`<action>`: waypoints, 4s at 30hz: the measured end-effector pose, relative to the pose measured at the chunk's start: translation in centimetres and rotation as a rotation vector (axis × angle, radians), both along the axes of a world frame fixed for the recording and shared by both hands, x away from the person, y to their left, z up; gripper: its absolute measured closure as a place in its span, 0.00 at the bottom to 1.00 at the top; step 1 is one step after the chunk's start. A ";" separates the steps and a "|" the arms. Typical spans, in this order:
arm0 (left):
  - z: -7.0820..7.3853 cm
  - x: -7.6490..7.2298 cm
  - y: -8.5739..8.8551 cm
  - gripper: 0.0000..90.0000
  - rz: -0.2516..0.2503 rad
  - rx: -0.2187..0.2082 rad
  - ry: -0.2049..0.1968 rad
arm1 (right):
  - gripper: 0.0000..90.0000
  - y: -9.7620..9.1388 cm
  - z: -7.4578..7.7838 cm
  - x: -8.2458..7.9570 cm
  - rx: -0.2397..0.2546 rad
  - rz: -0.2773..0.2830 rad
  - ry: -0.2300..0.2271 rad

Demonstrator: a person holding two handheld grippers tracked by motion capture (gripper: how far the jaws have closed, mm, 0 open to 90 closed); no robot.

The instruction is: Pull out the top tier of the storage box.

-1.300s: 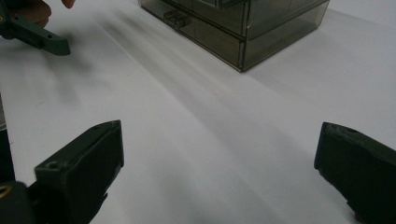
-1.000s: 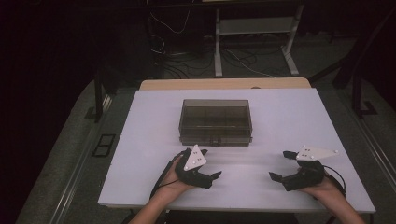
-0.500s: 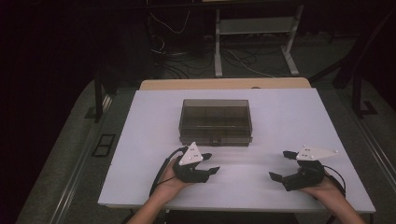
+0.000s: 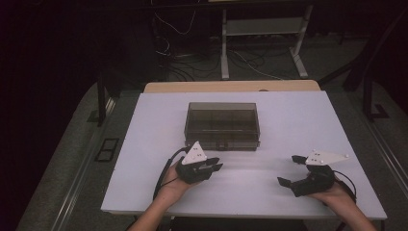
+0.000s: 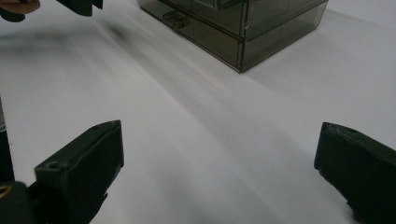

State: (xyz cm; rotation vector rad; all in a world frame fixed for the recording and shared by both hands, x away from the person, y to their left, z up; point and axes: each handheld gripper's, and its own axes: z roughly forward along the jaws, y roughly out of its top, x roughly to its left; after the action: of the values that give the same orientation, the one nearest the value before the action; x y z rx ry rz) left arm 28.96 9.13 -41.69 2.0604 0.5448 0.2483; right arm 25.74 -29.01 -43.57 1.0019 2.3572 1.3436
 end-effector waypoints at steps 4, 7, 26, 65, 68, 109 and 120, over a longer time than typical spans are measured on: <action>0.4 0.3 -0.1 0.93 -0.008 0.011 0.005 | 0.01 0.0 0.0 0.0 0.000 0.001 0.001; 0.9 0.5 -0.1 0.98 -0.008 0.018 0.005 | 0.01 0.0 0.0 0.0 0.001 0.000 -0.001; 4.8 2.8 -1.1 0.99 -0.005 0.044 0.005 | 0.01 -0.1 0.0 0.0 -0.001 0.004 -0.002; 4.3 6.3 -0.1 0.99 0.065 0.094 0.041 | 0.01 0.0 -0.1 0.0 -0.007 0.004 0.004; 4.2 6.2 -0.1 0.99 0.060 0.108 0.045 | 0.01 0.0 -0.1 0.0 -0.006 0.003 0.007; 3.9 4.4 -0.2 0.99 0.022 0.122 0.082 | 0.01 0.1 -0.2 0.0 -0.018 0.010 0.007; 3.8 3.8 -0.3 0.99 0.014 0.122 0.090 | 0.01 0.0 -0.2 0.0 -0.019 0.012 0.006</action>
State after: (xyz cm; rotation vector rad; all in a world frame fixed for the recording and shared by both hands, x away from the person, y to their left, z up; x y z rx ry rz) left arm 32.74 8.83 -37.86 2.1947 0.6121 0.2018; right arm 25.74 -28.99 -43.81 0.9897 2.3798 1.3217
